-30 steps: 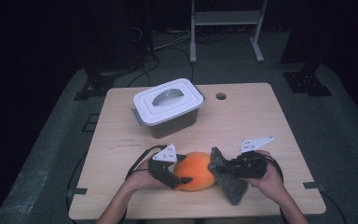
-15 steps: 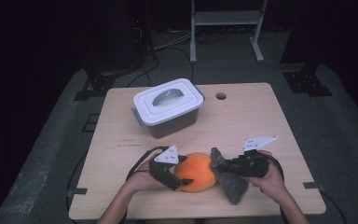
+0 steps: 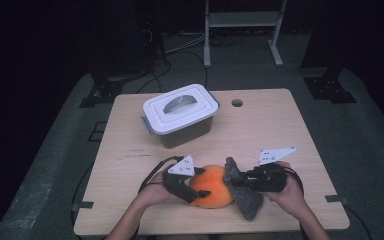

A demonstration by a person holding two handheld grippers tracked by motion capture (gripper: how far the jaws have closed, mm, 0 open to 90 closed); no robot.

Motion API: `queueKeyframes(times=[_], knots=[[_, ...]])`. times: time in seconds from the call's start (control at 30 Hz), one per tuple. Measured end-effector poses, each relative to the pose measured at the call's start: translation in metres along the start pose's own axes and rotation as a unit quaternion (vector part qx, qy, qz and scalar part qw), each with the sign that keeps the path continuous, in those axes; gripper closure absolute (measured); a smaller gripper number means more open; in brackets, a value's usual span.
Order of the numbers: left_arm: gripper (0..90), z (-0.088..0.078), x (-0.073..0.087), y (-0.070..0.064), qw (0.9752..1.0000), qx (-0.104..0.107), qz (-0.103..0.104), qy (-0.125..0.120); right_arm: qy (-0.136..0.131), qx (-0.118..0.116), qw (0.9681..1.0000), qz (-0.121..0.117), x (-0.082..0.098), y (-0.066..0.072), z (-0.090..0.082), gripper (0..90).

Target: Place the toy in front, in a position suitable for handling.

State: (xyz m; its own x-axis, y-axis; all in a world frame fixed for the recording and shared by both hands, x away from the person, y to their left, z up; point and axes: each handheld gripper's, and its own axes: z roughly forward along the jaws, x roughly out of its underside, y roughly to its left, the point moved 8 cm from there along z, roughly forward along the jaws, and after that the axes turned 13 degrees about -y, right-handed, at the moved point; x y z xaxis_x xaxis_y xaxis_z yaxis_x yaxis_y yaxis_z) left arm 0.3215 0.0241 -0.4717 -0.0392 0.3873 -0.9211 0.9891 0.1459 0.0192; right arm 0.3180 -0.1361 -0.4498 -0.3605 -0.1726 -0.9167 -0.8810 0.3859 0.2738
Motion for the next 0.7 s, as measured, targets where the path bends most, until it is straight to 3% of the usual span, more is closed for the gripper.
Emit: queueKeyframes(times=[0.03,0.1,0.3,0.43,0.6,0.7], knots=[[26.5,0.0,0.001,-0.001,1.0,0.001,0.006,0.007,0.0,0.0,1.0,-0.006,-0.002,0.002,0.002,72.7],[26.6,-0.002,0.003,0.0,0.9999,0.003,-0.001,0.01,0.009,-0.001,0.9998,-0.015,0.0,0.004,0.007,72.6],[27.2,-0.01,0.011,0.006,0.9996,0.007,-0.022,0.014,0.027,0.008,0.9996,0.001,0.018,-0.006,0.002,72.6],[27.2,-0.015,0.015,0.009,0.9994,0.011,-0.025,0.022,0.046,0.019,0.9986,0.019,0.029,-0.015,-0.003,72.7],[26.1,-0.019,0.017,0.009,0.9991,0.012,-0.031,0.027,0.018,0.015,0.9997,-0.008,0.014,-0.005,0.0,72.6],[26.2,-0.018,0.017,0.009,0.9991,0.015,-0.03,0.028,0.033,0.009,0.9994,-0.003,0.021,-0.006,0.004,72.5]])
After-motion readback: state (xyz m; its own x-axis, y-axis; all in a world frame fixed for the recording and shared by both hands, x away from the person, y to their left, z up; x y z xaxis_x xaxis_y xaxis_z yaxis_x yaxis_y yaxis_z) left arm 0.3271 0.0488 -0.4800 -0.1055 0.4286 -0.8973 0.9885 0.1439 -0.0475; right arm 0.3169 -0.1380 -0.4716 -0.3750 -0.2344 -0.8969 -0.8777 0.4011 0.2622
